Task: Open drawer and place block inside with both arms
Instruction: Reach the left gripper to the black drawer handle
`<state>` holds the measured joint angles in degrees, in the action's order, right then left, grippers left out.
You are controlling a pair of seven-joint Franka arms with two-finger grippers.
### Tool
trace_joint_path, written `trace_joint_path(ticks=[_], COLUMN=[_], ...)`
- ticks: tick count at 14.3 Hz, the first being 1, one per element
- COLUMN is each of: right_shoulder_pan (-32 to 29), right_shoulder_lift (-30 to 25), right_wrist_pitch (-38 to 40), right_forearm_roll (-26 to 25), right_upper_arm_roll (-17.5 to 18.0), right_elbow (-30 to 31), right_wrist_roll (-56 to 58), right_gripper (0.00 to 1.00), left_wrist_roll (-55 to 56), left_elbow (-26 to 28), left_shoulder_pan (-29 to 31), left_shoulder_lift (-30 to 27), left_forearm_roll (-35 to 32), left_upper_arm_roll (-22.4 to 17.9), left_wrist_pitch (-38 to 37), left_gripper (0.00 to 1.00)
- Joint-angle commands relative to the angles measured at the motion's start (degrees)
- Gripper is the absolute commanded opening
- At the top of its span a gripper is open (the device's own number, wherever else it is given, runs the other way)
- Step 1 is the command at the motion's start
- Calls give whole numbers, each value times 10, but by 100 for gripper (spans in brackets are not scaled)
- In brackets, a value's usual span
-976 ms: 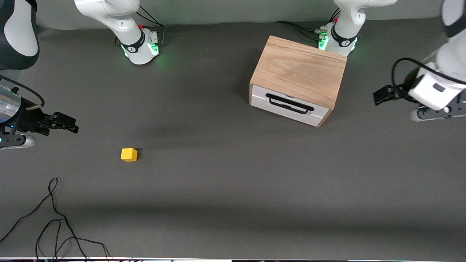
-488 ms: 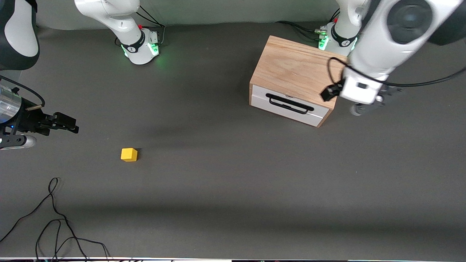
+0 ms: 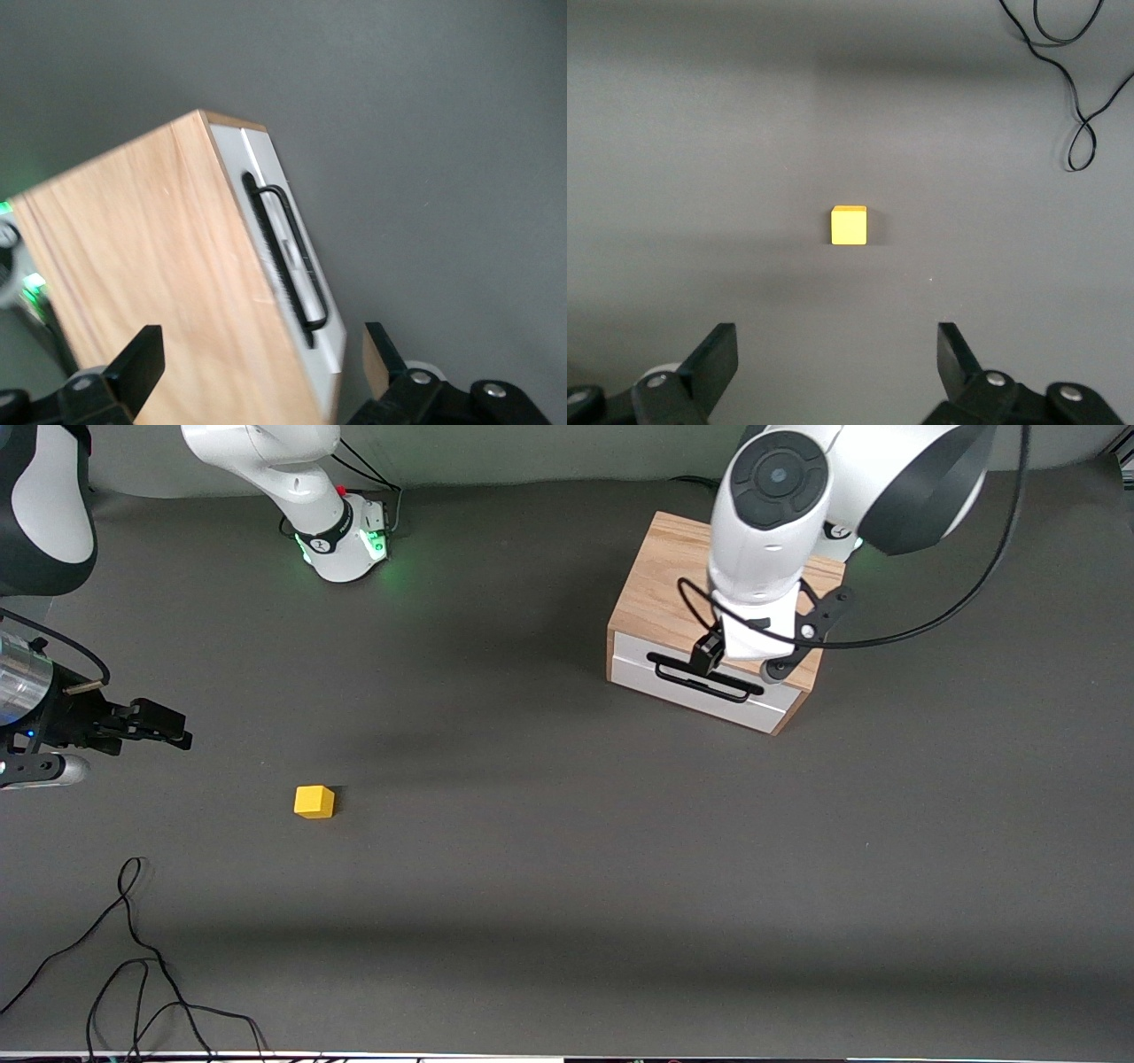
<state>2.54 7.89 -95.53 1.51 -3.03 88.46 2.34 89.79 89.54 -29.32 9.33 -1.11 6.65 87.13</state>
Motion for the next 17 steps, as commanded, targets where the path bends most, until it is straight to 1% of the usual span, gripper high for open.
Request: trace_joint_path(ticks=[1, 3, 7, 10, 14, 17], right_shoulder_pan=[5, 5, 6, 6, 5, 5], right_shoulder_lift=[6, 6, 6, 6, 6, 6], right_wrist_pitch=[3, 3, 3, 3, 0, 0], right_forearm_roll=[10, 10, 10, 10, 10, 10], right_upper_arm_roll=[-4, -4, -2, 0, 0, 0], right_elbow=[-11, -12, -14, -14, -14, -13], right_wrist_roll=[-8, -8, -9, -9, -9, -9], right_gripper=[100, 100, 100, 100, 100, 100], left_wrist_roll=[155, 168, 169, 166, 162, 161], left_elbow=[-8, -7, 4, 35, 91, 114], left_shoulder_pan=[-21, -28, -23, -12, -10, -10], left_shoulder_lift=[16, 40, 82, 83, 80, 81], left_forearm_roll=[3, 3, 4, 5, 5, 4], left_upper_arm_roll=[-8, -8, -8, -9, -9, -9], left_wrist_pitch=[28, 31, 60, 95, 136, 167], left_gripper=[100, 100, 100, 100, 100, 100])
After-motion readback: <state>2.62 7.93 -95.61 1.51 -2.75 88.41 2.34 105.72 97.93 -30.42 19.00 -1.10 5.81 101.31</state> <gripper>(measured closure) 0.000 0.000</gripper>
